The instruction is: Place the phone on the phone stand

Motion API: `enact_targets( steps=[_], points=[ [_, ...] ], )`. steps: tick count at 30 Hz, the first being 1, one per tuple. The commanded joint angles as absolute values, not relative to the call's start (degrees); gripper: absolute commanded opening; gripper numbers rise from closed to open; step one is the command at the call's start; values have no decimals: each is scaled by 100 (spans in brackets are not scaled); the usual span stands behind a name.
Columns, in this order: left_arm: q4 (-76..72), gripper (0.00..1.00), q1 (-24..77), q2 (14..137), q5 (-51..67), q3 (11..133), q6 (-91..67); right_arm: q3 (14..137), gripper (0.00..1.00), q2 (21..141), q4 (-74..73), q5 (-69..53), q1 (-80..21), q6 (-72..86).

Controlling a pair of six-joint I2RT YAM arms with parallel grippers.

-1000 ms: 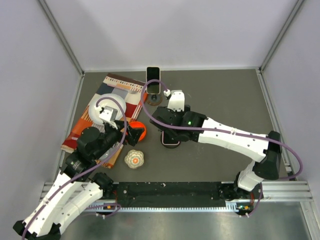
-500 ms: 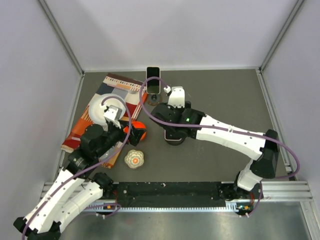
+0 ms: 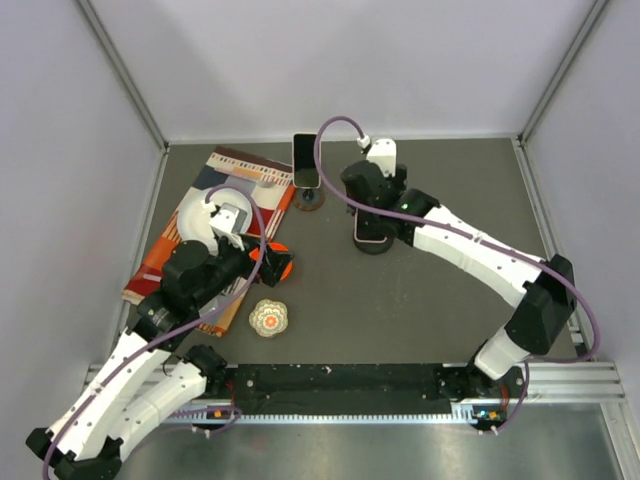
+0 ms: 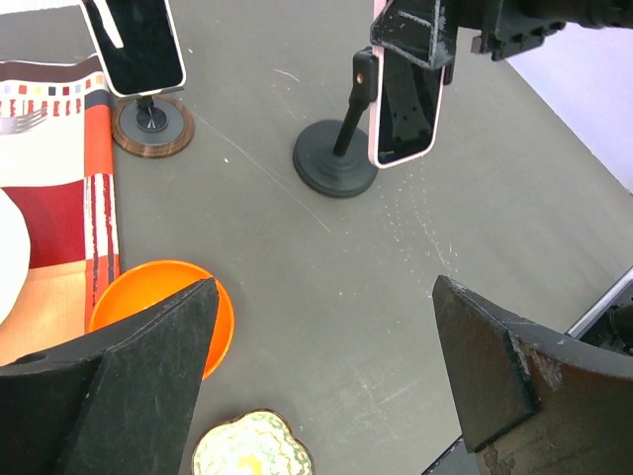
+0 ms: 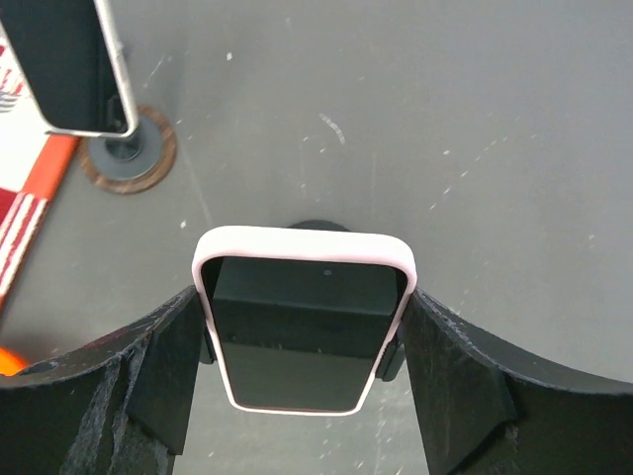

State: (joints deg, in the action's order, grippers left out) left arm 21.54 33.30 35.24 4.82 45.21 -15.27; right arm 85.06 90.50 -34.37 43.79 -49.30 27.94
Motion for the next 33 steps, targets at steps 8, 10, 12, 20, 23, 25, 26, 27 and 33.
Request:
enact_targets(
  steps=[8,10,12,20,23,25,26,27,33],
  points=[
    [2231,93,3313,3279,352,4763,-1705,9351,0,9641,-1241,3553,-4158,1090],
    [2267,93,3313,3191,290,4755,-1670,9456,0,9755,-1003,3481,-4105,959],
    [2250,93,3313,3138,194,4694,-1652,9623,0,9983,-905,3375,-4026,914],
    [2056,93,3313,3357,413,4790,-1767,10028,0,10441,-326,2831,-3718,782],
    [2092,93,3313,3331,448,4799,-1740,10142,0,10564,-229,2839,-3683,835],
    [2100,93,3313,3322,387,4781,-1679,10186,0,10608,-211,2778,-3613,957],
    [2101,93,3313,3322,343,4755,-1653,10178,0,10643,-211,2690,-3586,1010],
    [2092,93,3313,3366,325,4755,-1635,10169,0,10661,-167,2629,-3569,1063],
    [1934,93,3313,3489,448,4764,-1696,10178,0,10802,-167,2356,-3454,1318]
  ],
)
